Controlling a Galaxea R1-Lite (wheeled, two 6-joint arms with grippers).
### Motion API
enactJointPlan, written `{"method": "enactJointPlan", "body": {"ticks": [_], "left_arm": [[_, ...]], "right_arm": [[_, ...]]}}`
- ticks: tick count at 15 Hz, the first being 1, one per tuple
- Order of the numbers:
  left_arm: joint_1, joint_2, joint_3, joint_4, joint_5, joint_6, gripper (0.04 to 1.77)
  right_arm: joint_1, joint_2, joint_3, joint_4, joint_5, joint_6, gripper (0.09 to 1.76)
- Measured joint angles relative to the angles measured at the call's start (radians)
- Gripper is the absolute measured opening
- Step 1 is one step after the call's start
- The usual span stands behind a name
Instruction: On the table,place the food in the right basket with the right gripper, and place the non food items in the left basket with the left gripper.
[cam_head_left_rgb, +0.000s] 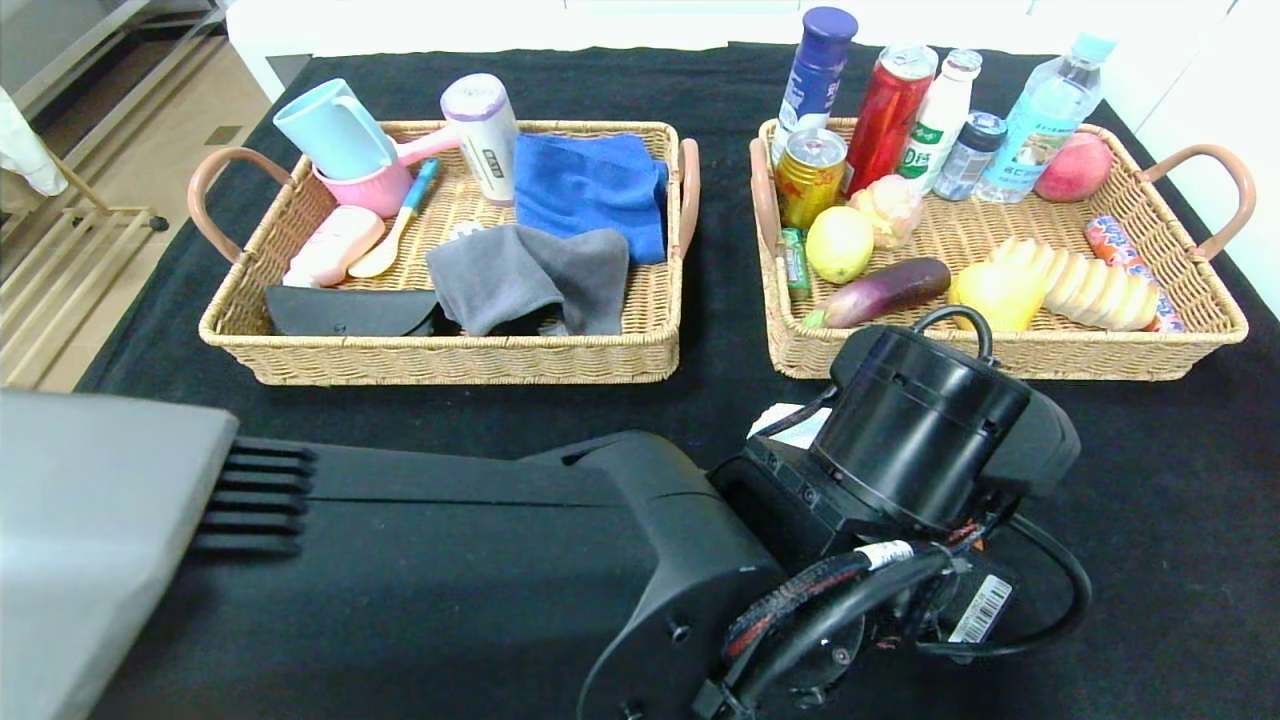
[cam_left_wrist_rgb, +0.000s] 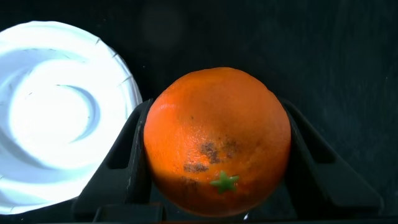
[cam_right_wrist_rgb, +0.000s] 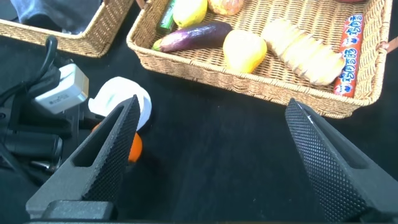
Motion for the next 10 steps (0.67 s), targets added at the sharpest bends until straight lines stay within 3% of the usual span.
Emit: {"method": "enactJointPlan", "body": {"ticks": [7,10], "left_arm": [[0.005,0.02,-0.005,-0.006,-0.001,0.008,1.19],[0.006,0.027,-0.014,-0.005,-0.001,0.007,1.38]], "right_arm": [[-0.001,0.011,0.001,-0.001,0.0,-0.001,1.71],[-0.001,0.013,0.003,-0.001,0.0,-0.001,1.71]]}}
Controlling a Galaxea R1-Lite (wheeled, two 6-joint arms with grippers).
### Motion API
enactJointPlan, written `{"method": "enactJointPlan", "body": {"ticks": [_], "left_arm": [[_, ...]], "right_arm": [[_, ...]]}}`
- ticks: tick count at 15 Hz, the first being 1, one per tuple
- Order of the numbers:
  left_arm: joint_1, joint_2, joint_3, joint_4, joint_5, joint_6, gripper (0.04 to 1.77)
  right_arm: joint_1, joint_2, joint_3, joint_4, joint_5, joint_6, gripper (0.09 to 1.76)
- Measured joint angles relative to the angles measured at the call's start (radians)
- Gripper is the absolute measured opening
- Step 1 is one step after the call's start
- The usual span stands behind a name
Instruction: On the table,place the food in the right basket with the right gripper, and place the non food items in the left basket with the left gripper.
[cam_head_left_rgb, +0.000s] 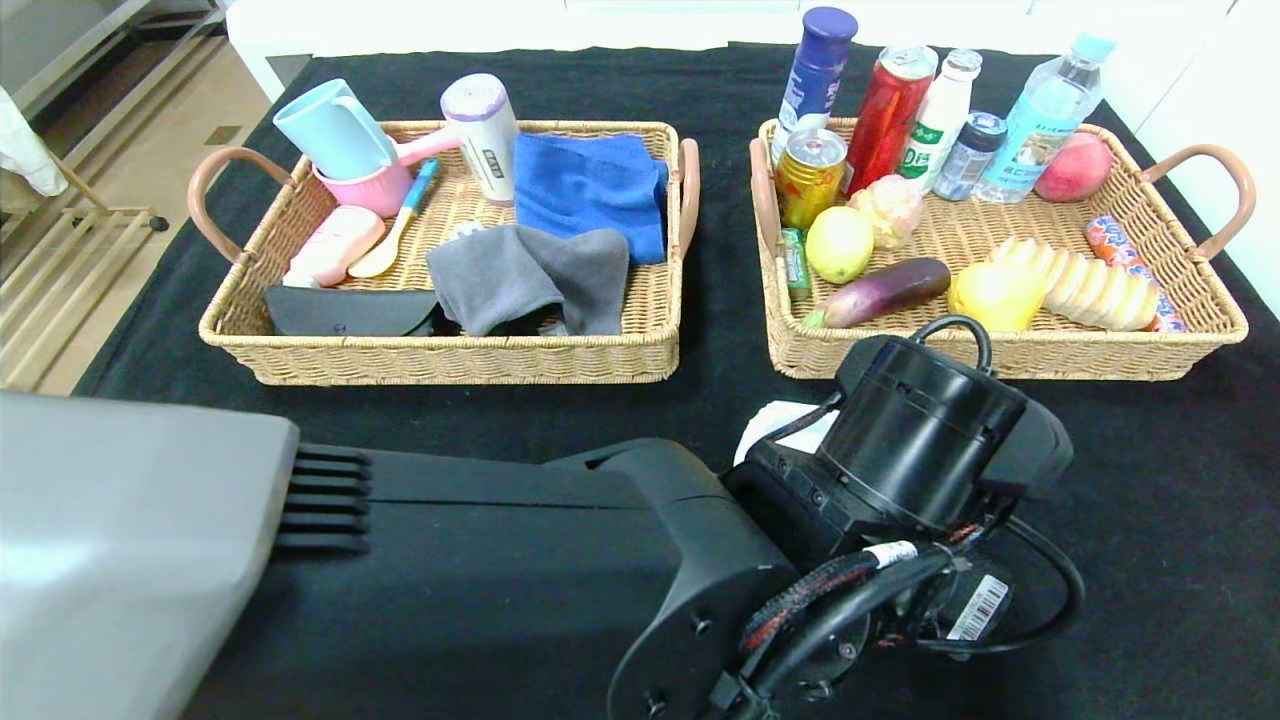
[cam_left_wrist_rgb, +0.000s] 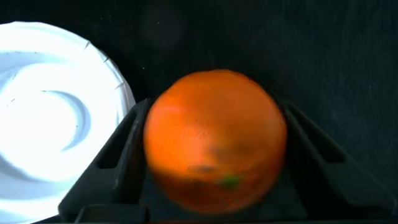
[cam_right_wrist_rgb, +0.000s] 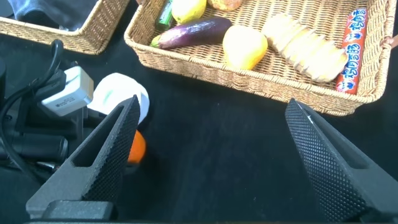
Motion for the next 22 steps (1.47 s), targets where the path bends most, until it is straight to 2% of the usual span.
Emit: {"method": "enactJointPlan", "body": {"ticks": [9,16,22], "left_arm": [[-0.007,-0.011,0.012,0.008,0.003,-0.002,1.61],[-0.031,-0.141,0.14,0.012,0.006,-0.006,1.67],[0.001,-0.24,0.229,0.011,0.018,-0.004,1.69]], "right_arm": [[-0.001,-0.001,-0.004,-0.004,0.001,0.001,1.71],[-0.003,0.004,-0.003,-0.001,0.001,0.001,1.71],[0.001,0.016,0.007,0.0,0.001,-0.001,1.71]]}}
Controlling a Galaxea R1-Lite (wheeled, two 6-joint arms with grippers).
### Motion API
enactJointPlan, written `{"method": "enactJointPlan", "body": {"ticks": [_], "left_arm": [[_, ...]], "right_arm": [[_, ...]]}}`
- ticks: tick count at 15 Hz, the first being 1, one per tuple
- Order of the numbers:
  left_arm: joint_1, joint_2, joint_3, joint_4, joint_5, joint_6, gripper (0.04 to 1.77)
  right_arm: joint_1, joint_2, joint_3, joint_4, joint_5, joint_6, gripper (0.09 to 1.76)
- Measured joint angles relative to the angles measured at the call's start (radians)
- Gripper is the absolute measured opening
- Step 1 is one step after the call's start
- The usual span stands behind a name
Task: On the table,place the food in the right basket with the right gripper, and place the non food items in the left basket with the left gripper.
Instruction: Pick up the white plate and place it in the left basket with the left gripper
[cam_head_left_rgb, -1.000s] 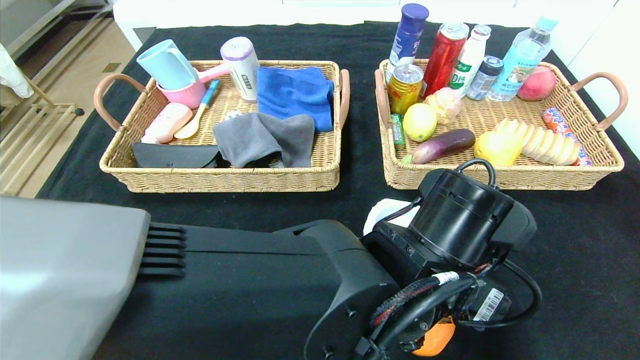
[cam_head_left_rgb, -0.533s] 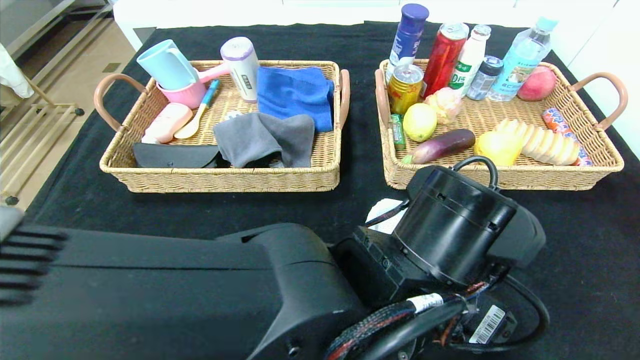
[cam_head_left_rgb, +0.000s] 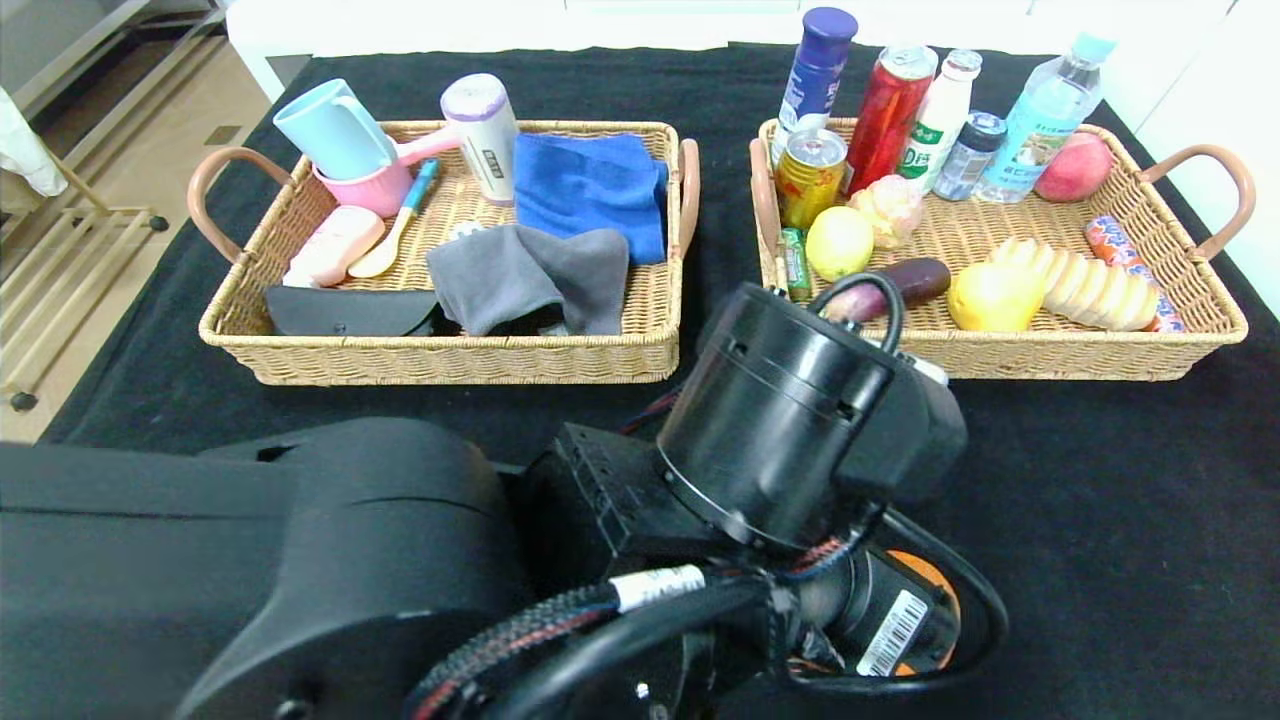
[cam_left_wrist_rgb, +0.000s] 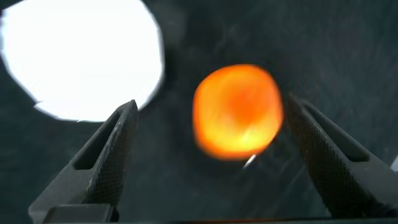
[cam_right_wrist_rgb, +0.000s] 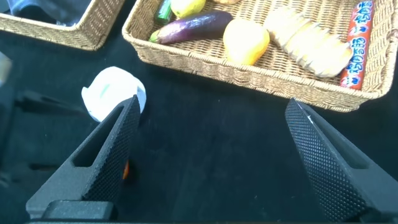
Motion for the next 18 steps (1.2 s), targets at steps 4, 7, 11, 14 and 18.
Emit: {"method": "enactJointPlan", "body": {"ticks": [4,7,11,14,18], "left_arm": [[0.027,-0.063,0.01,0.003,0.019,0.002,1.7],[0.06,-0.094,0.018,0.005,0.023,0.001,1.7],[0.113,-0.108,0.024,-0.001,0.027,0.002,1.7],[0.164,-0.107,0.02,-0.006,0.026,0.0,1.71],[0.227,-0.086,0.01,-0.008,0.024,-0.001,1.71]], "right_arm": [[0.003,0.004,0.005,0.0,0.0,-0.002,1.71],[0.005,0.005,0.008,0.0,0.0,-0.003,1.71],[0.007,0.005,0.011,0.0,0.001,-0.003,1.71],[0.011,0.006,0.016,0.0,0.001,-0.003,1.71],[0.019,0.006,0.018,0.0,0.001,-0.004,1.71]]}}
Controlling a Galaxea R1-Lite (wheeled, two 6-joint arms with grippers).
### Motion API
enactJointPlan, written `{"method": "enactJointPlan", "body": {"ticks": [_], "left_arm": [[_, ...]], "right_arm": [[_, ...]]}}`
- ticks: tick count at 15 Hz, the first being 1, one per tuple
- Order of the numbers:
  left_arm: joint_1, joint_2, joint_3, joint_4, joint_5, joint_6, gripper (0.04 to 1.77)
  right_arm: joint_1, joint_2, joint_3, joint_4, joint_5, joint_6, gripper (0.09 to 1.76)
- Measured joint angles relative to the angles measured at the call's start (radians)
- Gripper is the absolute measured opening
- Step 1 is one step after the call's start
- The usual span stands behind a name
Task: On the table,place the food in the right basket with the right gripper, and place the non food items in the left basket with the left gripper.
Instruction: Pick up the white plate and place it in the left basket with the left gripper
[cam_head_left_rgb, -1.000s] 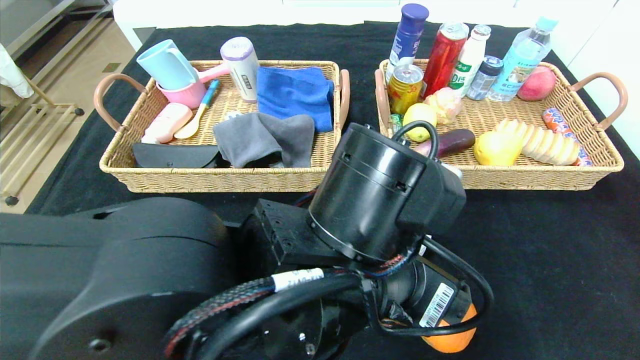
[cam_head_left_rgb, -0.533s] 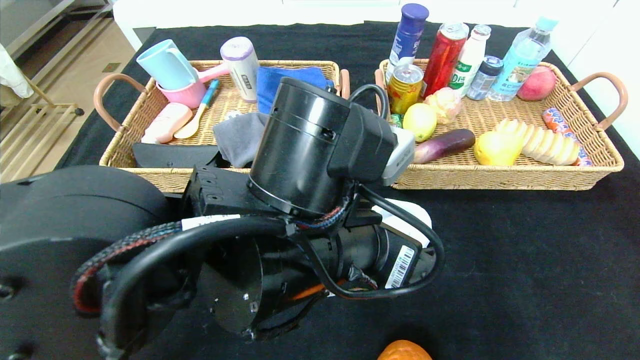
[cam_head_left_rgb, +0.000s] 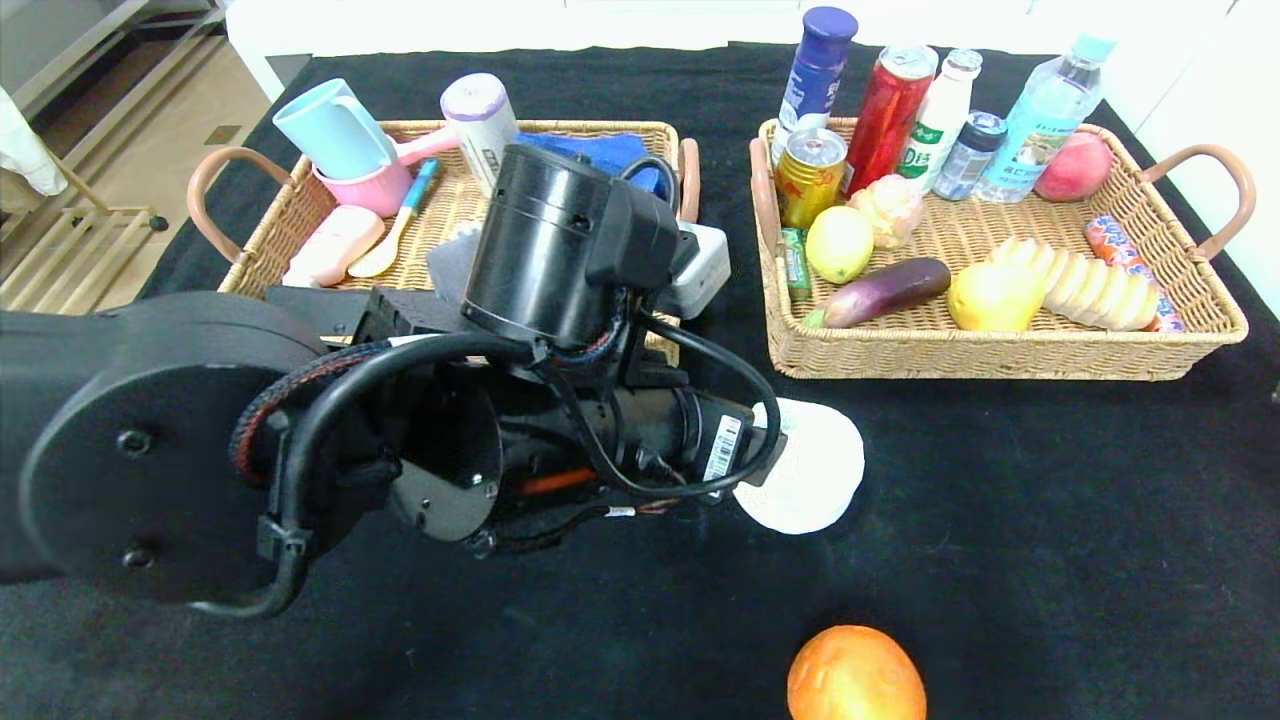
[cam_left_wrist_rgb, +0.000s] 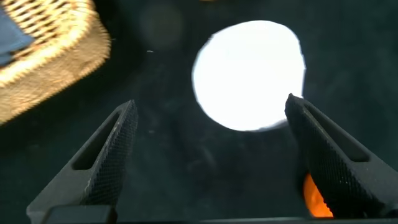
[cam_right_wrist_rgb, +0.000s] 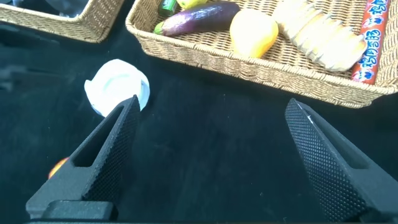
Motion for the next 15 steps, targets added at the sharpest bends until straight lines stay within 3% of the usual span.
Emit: {"method": "enactJointPlan", "body": {"ticks": [10,15], "left_arm": [[0.069,0.124,-0.107,0.011,0.0,-0.003,1.72],[0.073,0.184,-0.154,0.013,0.003,-0.001,1.72]], "right_arm": [[0.001,-0.001,0.002,0.001,0.001,-0.001,1.71],[0.004,-0.003,0.003,0.0,0.0,-0.002,1.71]]}}
